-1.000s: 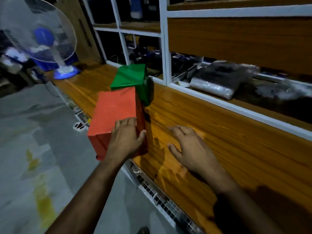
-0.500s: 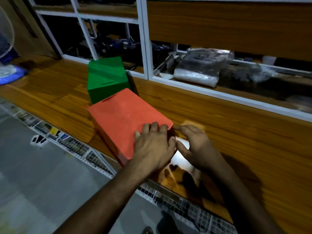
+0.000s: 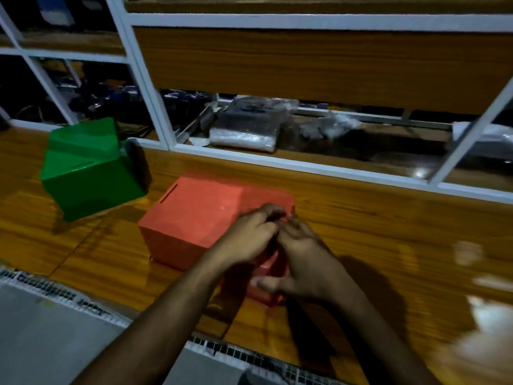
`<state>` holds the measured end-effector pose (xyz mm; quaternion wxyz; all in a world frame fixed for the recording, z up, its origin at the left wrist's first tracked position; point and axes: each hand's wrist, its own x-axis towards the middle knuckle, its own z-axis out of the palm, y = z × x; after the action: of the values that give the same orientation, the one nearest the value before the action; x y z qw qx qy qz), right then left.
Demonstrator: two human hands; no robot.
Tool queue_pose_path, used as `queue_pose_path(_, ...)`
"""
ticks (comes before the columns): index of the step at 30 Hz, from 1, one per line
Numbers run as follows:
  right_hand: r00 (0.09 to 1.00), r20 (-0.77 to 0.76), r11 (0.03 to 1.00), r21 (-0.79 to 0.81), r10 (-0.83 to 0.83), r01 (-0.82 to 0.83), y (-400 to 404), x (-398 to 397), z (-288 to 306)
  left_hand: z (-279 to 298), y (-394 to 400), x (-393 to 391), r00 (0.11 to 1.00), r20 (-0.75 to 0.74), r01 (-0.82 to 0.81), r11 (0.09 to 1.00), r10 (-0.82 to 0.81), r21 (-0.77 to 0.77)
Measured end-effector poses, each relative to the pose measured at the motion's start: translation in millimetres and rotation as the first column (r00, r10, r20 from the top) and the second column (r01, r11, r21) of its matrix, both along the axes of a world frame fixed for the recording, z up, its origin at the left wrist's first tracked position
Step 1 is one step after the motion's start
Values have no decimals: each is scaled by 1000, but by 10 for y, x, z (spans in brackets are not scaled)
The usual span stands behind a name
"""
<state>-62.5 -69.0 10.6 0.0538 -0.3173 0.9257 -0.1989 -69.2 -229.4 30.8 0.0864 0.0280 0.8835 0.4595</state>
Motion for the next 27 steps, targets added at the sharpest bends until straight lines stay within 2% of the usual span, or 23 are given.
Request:
queue_pose_path(2,999,4,997,64,-48,48,84,-2,-27,0,134,-87,1000,28,-15,999,14,47)
queue_pose_path(5,994,-46,991,88,-96,99,258,-123,-136,-10,237,-178,999,-17,33,998,-34,-56)
queue_pose_path(8,992,-57,994,6,-110,111,536,-302,-216,-58,203,-193,990,-95,77,971,-101,-227)
queue_pose_path(12,983,-59,982,-96,-172,166,849,-514,-199,-198,39,-242,956,-178,116,862,-231,-493)
queue_pose_path(14,988,-94,962,-256,-126,99,959,-602,-186,-217,-53,-283,950,-190,112,838,-248,-533)
queue_pose_path(16,989,-125,958,-282,-82,44,1028,-667,-163,-205,-142,-329,941,-226,86,824,-251,-560)
queue_pose_path(20,997,39,978,-193,-67,73,1085,-805,-39,-146,-333,-439,955,-218,29,793,-203,-609)
queue_pose_path(22,981,144,963,-214,-133,162,1112,-883,-17,-142,-419,-496,963,-168,55,768,-209,-639)
queue_pose_path(23,972,142,947,-236,-190,220,1106,-908,-23,-139,-454,-524,967,-140,71,754,-213,-654)
queue_pose_path(27,895,-95,891,-191,-435,413,941,-876,-106,-135,-514,-579,973,-125,33,659,-191,-751)
